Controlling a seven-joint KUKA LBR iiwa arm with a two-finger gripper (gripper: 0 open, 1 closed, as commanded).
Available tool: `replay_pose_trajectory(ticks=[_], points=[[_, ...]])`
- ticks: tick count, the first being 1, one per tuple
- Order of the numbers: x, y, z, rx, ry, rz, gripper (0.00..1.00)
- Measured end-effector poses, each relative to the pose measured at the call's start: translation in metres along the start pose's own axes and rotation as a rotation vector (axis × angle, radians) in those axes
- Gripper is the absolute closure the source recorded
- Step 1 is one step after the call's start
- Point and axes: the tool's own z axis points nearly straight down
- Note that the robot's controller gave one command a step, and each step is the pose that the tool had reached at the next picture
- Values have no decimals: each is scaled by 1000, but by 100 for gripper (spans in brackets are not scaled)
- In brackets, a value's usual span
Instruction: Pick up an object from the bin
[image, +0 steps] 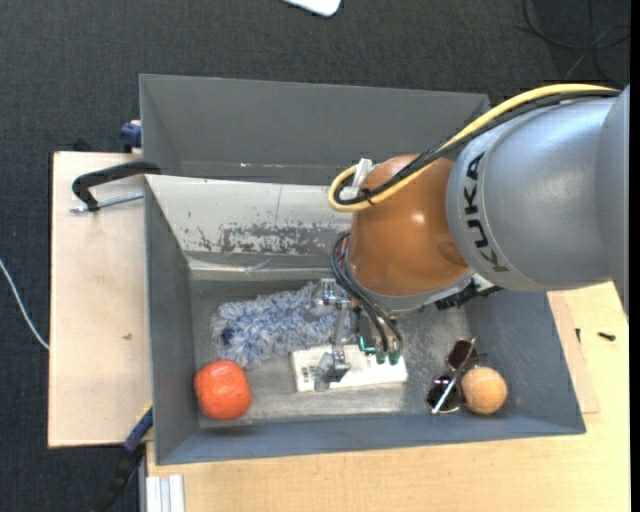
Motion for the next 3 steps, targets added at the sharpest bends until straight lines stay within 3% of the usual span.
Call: replay_pose_trajectory(ticks=[1, 2, 3], points=[[-2, -1, -4, -1, -8, 1, 0], [-2, 2, 53, -1, -13, -66, 0], [-9, 1, 75, 0, -8, -219, 100]])
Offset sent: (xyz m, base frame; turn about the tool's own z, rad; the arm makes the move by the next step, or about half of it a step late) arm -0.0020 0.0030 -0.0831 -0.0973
